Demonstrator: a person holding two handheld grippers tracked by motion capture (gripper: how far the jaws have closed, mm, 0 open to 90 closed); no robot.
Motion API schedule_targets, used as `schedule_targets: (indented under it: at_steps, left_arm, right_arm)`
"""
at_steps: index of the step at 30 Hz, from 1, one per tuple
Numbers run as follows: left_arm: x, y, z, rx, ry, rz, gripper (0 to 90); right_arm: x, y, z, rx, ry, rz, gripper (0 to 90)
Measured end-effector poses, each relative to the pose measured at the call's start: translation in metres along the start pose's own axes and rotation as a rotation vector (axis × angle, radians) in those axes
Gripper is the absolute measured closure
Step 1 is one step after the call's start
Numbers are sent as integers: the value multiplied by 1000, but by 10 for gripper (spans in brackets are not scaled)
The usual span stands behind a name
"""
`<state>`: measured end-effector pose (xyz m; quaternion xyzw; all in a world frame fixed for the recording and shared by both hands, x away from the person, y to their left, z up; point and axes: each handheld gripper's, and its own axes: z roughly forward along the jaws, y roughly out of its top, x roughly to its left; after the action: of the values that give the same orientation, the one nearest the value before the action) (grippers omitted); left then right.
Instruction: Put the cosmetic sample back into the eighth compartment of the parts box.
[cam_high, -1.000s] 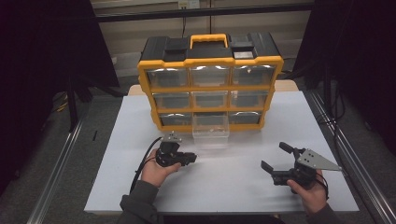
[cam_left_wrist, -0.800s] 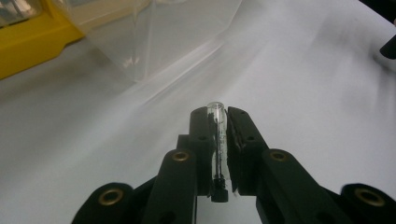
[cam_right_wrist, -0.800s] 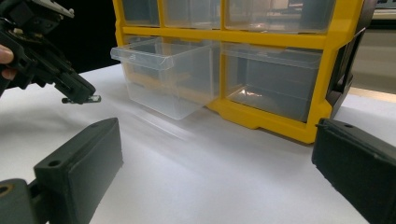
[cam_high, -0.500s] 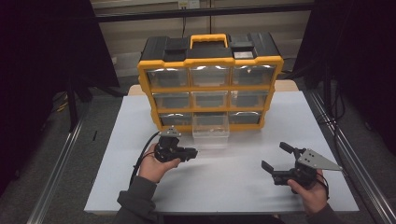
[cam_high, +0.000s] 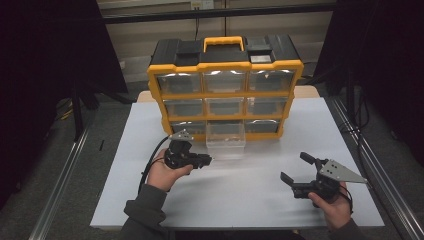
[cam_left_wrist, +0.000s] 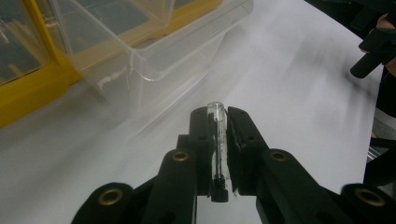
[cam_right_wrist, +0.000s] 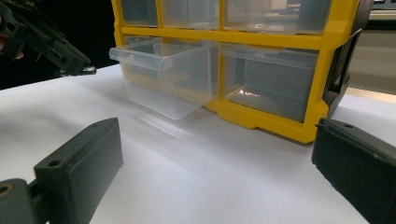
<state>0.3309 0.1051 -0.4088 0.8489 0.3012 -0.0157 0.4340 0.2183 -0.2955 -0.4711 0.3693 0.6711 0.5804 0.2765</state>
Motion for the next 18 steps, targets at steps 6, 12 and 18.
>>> schedule_targets:
  at_steps: [6, 12, 18]
  left_arm:
    - [-2, 7, -3, 12, -1, 3, 812]
    - [-4, 14, -5, 21, -10, 3, 812]
    - [-5, 22, -7, 25, -18, 5, 812]
  right_arm:
    - [-1, 0, 0, -5, -10, -2, 10]
    - [0, 0, 0, 3, -6, 0, 11]
    - [-1, 0, 0, 2, -9, 3, 11]
